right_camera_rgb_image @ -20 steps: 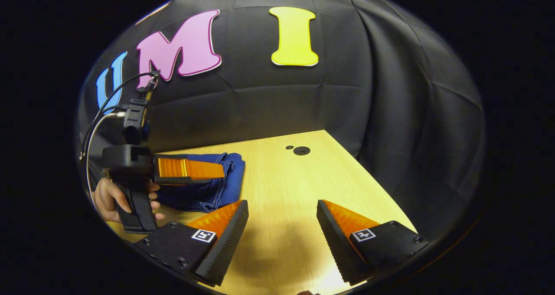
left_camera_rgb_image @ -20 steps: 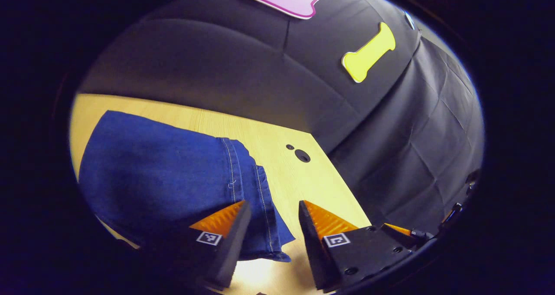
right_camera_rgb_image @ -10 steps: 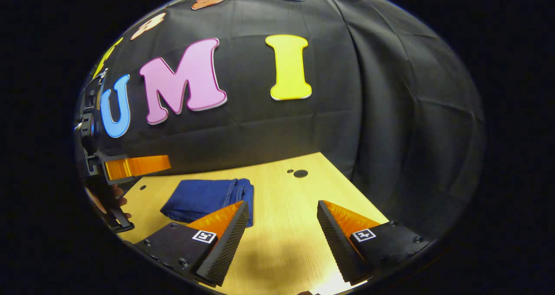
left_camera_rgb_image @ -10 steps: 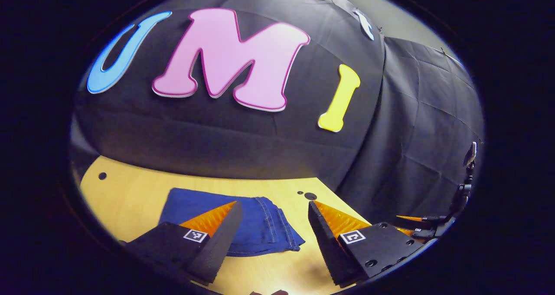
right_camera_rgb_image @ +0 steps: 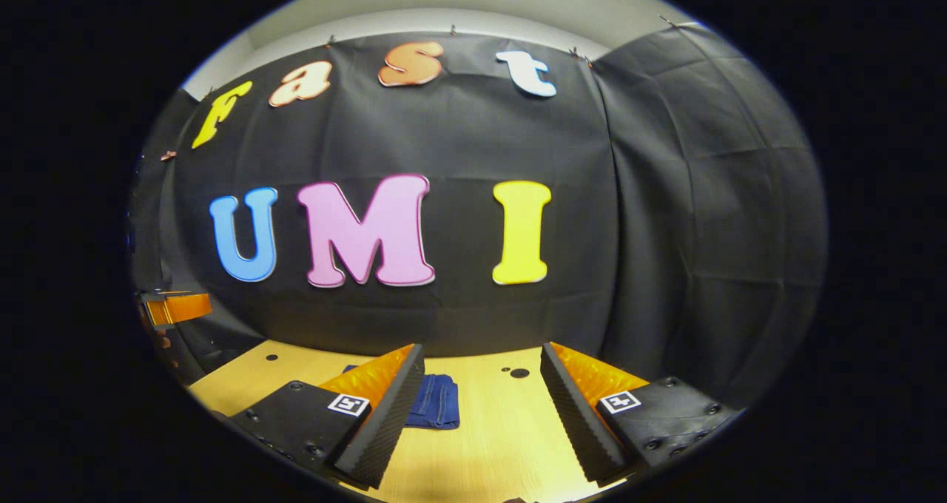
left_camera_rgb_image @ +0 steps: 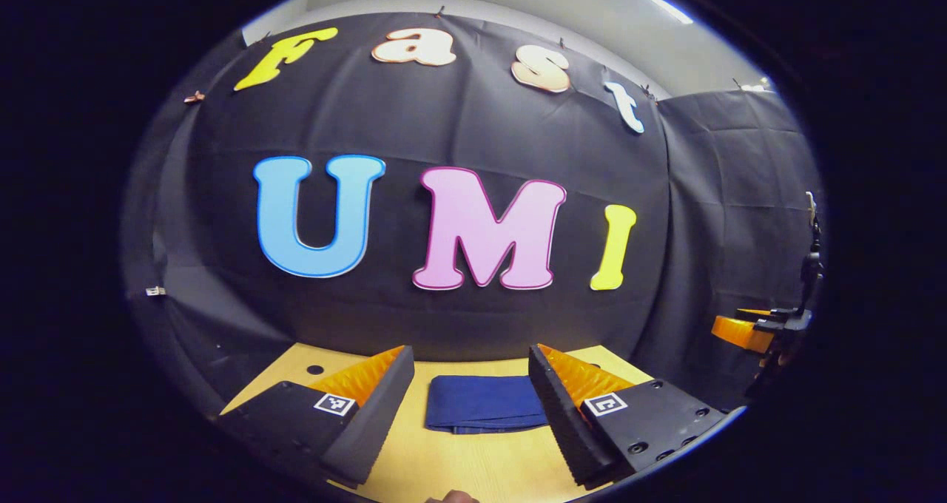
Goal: Grasp the waist and the cuffs of the jeans and fold them to make the two legs overlap; first hold the waist and fold one-third of the jeans toward the cuffs, then hold the cuffs and fold the remaining one-third in the same direction to finish folding.
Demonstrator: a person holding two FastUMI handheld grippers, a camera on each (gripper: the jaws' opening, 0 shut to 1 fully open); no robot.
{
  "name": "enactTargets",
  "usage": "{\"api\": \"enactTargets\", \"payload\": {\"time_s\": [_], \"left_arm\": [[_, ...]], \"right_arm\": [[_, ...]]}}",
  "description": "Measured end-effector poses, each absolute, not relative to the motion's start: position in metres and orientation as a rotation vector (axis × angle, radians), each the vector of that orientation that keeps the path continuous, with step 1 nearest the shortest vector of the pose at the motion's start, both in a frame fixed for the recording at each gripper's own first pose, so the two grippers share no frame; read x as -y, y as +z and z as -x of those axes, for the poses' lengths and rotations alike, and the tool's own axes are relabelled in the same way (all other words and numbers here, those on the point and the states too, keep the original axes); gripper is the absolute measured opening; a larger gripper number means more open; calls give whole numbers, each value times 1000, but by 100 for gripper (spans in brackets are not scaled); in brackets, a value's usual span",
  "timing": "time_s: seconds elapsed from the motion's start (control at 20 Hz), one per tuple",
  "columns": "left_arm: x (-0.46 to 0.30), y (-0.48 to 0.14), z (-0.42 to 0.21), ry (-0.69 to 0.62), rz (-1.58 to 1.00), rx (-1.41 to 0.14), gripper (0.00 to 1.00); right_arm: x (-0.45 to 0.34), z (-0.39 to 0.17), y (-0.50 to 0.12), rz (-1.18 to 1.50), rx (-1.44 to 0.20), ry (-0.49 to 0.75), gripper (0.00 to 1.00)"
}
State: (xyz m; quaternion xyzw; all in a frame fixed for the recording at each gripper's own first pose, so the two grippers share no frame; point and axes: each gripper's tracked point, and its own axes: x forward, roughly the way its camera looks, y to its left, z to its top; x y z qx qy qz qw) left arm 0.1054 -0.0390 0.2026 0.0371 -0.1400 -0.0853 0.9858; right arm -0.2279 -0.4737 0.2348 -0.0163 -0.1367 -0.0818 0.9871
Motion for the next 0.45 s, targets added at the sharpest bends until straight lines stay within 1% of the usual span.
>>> {"api": "enactTargets", "payload": {"time_s": [0.15,0.3,0.35,0.4,0.45], "left_arm": [[-1,196,-58,-120,-48,295,96],[-27,191,-29,-91,-29,299,96],[-35,190,-23,-77,-23,297,96],[-40,188,-17,-65,-17,294,96],[-45,184,-12,-49,-12,287,96]], "right_arm": [[444,262,242,81,287,-148,96],[420,289,250,118,322,-146,96],[411,295,250,119,334,-135,100],[403,301,248,116,338,-119,96],[399,304,245,115,335,-108,96]]}}
